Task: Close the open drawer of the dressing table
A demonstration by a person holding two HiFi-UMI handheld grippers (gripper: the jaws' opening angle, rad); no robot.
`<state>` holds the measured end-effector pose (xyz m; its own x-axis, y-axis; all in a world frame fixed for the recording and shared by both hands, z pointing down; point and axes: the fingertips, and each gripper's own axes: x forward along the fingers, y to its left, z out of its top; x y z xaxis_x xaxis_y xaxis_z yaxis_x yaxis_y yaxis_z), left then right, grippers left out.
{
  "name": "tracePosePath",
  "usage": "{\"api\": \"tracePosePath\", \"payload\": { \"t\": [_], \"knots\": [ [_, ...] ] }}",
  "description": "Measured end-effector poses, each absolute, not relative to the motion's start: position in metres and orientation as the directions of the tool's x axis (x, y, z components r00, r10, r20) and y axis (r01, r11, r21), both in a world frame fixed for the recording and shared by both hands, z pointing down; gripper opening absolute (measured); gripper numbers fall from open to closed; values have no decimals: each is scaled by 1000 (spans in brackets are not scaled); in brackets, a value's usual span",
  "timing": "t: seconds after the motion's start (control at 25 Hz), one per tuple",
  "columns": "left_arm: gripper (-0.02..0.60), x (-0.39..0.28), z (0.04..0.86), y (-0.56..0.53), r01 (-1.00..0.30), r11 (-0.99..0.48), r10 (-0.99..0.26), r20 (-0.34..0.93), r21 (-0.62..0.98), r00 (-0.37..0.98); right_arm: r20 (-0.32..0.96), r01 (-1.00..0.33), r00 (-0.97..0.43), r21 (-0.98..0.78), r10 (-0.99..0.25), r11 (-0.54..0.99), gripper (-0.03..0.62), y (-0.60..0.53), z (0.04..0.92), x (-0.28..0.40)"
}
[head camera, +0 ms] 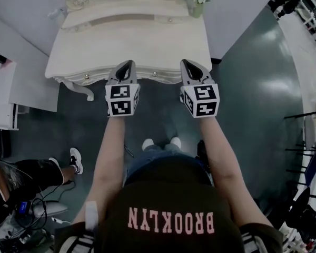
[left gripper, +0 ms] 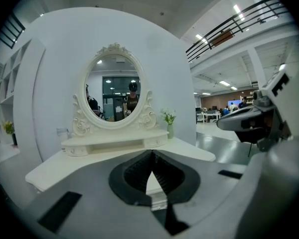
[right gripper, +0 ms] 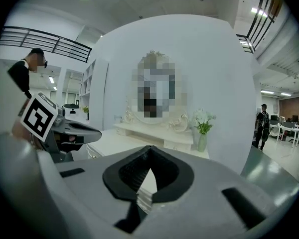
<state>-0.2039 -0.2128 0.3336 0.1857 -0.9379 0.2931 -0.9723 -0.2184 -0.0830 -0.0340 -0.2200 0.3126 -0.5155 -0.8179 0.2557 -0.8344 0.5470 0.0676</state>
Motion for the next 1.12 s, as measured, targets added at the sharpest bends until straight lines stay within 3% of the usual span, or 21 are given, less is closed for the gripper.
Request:
{"api": "tracePosePath", "payload": {
  "t": [0.76, 1.12],
  "knots": [
    [5, -207, 218, -205, -977, -176, -984, 49, -125, 171, 122, -824, -543, 112, -831, 555, -5, -205, 223, -10],
    [5, -204, 201, -201, -974, -180, -984, 21, -140, 179, 89, -813, -559, 139, -824, 566, -5, -207, 202, -12]
  ]
}}
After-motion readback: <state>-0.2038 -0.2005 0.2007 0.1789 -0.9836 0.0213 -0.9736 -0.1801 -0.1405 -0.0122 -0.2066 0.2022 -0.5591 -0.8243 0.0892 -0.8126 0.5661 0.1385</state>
